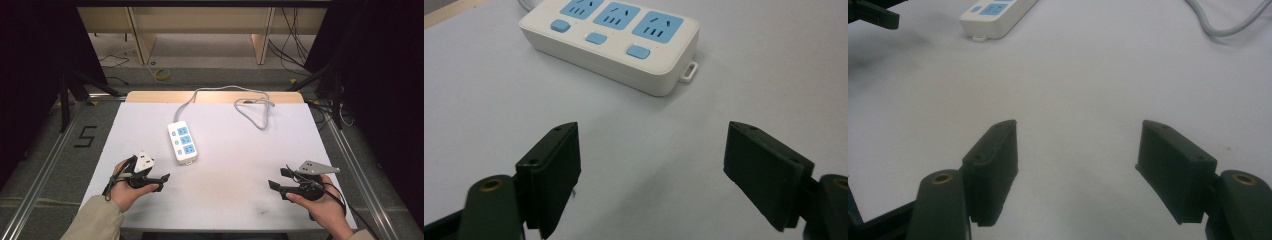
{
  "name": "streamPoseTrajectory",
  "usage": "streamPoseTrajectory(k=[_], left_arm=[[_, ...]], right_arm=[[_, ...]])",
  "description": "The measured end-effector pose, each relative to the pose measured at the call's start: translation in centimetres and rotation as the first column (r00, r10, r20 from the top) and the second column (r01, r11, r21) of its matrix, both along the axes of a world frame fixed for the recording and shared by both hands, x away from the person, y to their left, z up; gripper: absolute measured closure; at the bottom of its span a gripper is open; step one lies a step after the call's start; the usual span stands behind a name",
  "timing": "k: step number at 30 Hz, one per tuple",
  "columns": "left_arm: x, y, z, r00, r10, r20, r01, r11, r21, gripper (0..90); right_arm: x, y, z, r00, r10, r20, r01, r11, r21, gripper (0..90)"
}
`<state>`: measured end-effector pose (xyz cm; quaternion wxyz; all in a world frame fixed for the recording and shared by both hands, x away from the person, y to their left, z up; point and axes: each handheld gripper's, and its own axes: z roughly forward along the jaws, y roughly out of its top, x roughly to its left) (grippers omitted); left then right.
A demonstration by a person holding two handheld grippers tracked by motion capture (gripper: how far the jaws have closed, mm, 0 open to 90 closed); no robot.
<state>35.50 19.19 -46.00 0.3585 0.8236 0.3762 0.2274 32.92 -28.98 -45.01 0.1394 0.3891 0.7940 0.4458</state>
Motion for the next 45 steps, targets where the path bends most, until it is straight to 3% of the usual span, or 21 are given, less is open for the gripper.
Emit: streamPoseTrajectory(k=[3,6,10,11,12,16,24,29,36,45], left_arm=[[0.0,0.0,0.0,1.0,-0.004,-0.001,0.004,1.0,0.0,25.4],[-0.1,0.2,0.3,0.9999,0.009,-0.01,-0.009,0.9998,-0.017,39.3],[-0.1,0.5,0.5,0.9998,0.014,-0.013,-0.014,0.9994,-0.033,47.0],[-0.1,0.6,0.6,0.9999,0.012,-0.004,-0.012,0.9997,-0.021,52.2],[-0.1,0.6,0.8,1.0,0.009,0.002,-0.009,1.0,-0.003,68.7],[0.1,0.9,1.5,0.9996,0.027,0.008,-0.027,0.9996,0.008,89.5],[0.6,0.7,1.9,0.9994,0.033,-0.01,-0.033,0.9994,0.003,89.8],[1.3,0.9,2.4,0.9981,0.05,-0.035,-0.051,0.9984,-0.025,89.9],[2.1,0.9,2.7,0.9972,0.069,-0.029,-0.07,0.9966,-0.043,89.9],[3.2,0.6,3.0,0.9961,0.084,-0.027,-0.085,0.9958,-0.036,89.9]], right_arm=[[0.0,0.0,0.0,1.0,-0.002,0.002,0.002,1.0,0.001,32.9],[-0.1,0.0,0.1,1.0,-0.001,0.005,0.001,1.0,-0.002,32.9],[-0.1,0.1,0.1,1.0,-0.001,0.005,0.001,1.0,-0.001,32.9],[-0.1,0.1,0.1,1.0,0.0,0.004,0.0,1.0,-0.001,33.0],[-0.1,0.1,0.1,1.0,0.0,0.004,0.0,1.0,-0.001,33.1],[0.0,0.1,0.1,1.0,0.0,0.003,0.0,1.0,0.0,33.2],[-0.1,0.1,0.1,1.0,0.001,0.005,-0.001,1.0,-0.004,33.2],[-0.1,0.2,0.1,1.0,0.0,0.005,0.0,1.0,-0.01,33.6],[-0.1,0.2,0.1,1.0,0.003,0.007,-0.003,1.0,-0.012,33.7],[-0.1,0.2,0.1,1.0,0.003,0.009,-0.003,1.0,-0.017,33.9]])
